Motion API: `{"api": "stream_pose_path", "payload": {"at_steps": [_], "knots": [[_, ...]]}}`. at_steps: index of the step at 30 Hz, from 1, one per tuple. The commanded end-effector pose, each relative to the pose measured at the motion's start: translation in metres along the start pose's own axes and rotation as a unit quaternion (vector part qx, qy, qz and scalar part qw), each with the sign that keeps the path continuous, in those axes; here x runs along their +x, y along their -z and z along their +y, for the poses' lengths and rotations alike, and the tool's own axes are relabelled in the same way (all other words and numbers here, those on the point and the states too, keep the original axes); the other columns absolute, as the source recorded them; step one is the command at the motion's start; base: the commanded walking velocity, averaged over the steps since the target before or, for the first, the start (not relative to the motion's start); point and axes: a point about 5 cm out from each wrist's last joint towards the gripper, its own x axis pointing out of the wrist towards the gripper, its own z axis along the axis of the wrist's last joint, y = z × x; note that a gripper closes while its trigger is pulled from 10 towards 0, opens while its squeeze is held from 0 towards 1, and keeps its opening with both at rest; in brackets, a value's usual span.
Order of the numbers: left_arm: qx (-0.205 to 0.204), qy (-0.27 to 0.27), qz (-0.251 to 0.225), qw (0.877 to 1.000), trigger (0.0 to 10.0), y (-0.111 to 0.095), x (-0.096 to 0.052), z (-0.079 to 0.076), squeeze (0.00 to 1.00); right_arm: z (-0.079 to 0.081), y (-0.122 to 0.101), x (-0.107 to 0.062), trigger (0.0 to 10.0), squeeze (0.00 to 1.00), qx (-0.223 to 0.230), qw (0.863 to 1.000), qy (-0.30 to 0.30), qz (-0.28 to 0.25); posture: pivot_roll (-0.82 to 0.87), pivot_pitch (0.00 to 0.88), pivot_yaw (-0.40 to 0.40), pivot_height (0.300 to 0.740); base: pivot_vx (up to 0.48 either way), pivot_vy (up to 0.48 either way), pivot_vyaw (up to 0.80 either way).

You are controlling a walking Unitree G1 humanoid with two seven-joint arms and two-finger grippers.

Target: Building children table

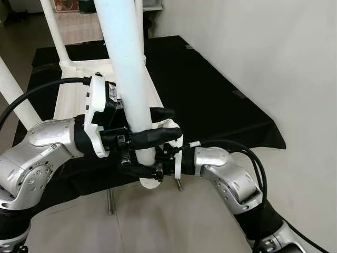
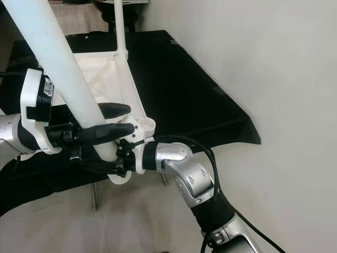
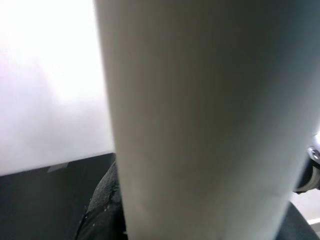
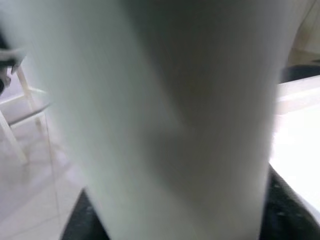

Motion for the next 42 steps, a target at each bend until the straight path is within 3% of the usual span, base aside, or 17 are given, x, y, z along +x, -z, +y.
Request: {"api": "stream_pose_path", "payload": {"at_steps": [1,15,16,19,22,25,27,29,31,33,39,42], "knots": [[0.005,0.028,-0.015,0.999,10.0,-0.004,0.007,-0.007,0.0,0.0,0.001,0.002,0.0,0.0,0.004,1.0,0.005,0.005,-0.1,0.067,-0.053,0.74,0.0,0.0,0.0],[0.001,0.026,-0.02,0.999,10.0,-0.004,0.009,-0.008,0.0,-0.004,0.013,0.001,0.0,0.0,0.016,0.999,0.017,0.048,-0.11,0.069,-0.058,0.74,0.0,0.0,0.0],[-0.015,0.009,-0.026,1.0,10.0,-0.005,0.008,-0.004,1.0,-0.007,0.014,0.0,0.0,0.0,0.022,0.998,0.032,0.05,-0.11,0.069,-0.06,0.74,0.0,0.0,0.0],[-0.04,-0.027,-0.047,0.998,10.0,-0.009,0.005,0.005,1.0,-0.017,0.015,-0.002,0.0,0.0,0.032,0.996,0.071,0.047,-0.11,0.069,-0.063,0.74,0.0,0.0,0.0],[-0.041,-0.05,-0.055,0.996,10.0,-0.011,0.003,0.011,1.0,-0.023,0.015,-0.004,0.0,0.0,0.038,0.994,0.093,0.042,-0.11,0.069,-0.063,0.74,0.0,0.0,0.0],[-0.026,-0.109,-0.069,0.991,10.0,-0.017,-0.01,0.024,1.0,-0.039,0.011,-0.012,0.0,0.0,0.052,0.986,0.154,0.022,-0.11,0.069,-0.063,0.74,0.0,0.0,0.0],[-0.026,-0.109,-0.069,0.991,10.0,-0.017,-0.01,0.024,1.0,-0.039,0.011,-0.012,0.0,0.0,0.052,0.986,0.154,0.022,-0.11,0.069,-0.063,0.74,0.0,0.0,0.0],[-0.011,-0.188,-0.093,0.978,10.0,-0.029,-0.033,0.039,1.0,-0.058,0.007,-0.025,0.0,0.0,0.066,0.971,0.228,-0.009,-0.11,0.07,-0.064,0.74,0.0,0.0,0.0],[-0.007,-0.209,-0.101,0.973,10.0,-0.033,-0.041,0.042,1.0,-0.064,0.005,-0.03,0.0,0.0,0.069,0.966,0.25,-0.019,-0.11,0.071,-0.065,0.74,0.0,0.0,0.0],[0.004,-0.252,-0.103,0.962,10.0,-0.037,-0.056,0.044,1.0,-0.08,-0.003,-0.044,0.0,0.0,0.086,0.944,0.312,-0.063,-0.11,0.071,-0.067,0.74,0.0,0.0,0.0],[-0.002,-0.311,-0.086,0.947,10.0,-0.028,-0.074,0.04,1.0,-0.098,-0.02,-0.066,0.0,0.0,0.105,0.909,0.374,-0.148,-0.12,0.073,-0.067,0.74,0.0,0.0,0.0],[-0.008,-0.335,-0.078,0.939,10.0,-0.021,-0.077,0.037,1.0,-0.099,-0.022,-0.069,0.0,0.0,0.103,0.904,0.384,-0.158,-0.13,0.074,-0.064,0.74,0.0,0.0,0.0]]}}
